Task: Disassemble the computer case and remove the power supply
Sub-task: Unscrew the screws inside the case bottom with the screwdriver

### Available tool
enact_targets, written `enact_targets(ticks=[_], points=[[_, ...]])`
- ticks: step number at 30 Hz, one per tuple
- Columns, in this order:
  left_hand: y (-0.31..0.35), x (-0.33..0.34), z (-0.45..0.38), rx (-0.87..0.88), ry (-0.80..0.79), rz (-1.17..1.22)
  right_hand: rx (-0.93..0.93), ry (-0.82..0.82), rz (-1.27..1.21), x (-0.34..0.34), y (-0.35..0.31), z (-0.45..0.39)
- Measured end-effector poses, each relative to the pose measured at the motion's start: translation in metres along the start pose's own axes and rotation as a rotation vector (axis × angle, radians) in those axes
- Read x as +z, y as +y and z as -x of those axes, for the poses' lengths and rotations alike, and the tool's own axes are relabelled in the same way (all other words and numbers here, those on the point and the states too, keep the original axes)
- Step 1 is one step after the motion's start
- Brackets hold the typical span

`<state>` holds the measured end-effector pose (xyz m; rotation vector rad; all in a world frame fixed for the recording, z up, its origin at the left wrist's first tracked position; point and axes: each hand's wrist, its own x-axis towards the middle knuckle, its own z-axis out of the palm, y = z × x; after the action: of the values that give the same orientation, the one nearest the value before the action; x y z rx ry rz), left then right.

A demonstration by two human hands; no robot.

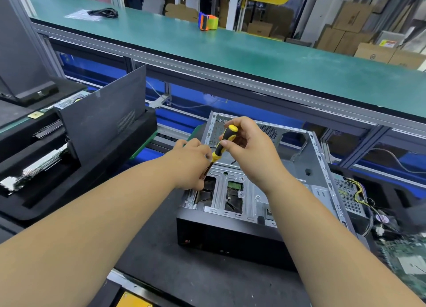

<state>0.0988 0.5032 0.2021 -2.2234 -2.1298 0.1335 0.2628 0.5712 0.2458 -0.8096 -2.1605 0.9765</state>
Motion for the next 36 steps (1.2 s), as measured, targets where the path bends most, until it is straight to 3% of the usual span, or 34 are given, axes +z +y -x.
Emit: enact_targets(ticks=[12,24,29,33,36], points=[[0.003,-0.001,-0.002,0.008,0.021,-0.036,0.001,0.005,-0.023,-0.003,0.004,0.003],[0.011,-0.007,0.004,-0.018,-0.010,-0.041,-0.014,0.223,-0.176,-0.014,0.004,0.012],[0.008,-0.008,0.007,-0.051,0.070,0.193,0.016,0.330,-0.229,-0.015,0.006,0.021],[0.015,-0.011,0.007,-0.131,0.139,0.673,0.077,0.390,-0.349,-0.022,0.002,0.031],[0.029,-0.012,0.000,-0.312,0.182,1.018,0.024,0.314,-0.297,-0.031,-0.005,0.043]])
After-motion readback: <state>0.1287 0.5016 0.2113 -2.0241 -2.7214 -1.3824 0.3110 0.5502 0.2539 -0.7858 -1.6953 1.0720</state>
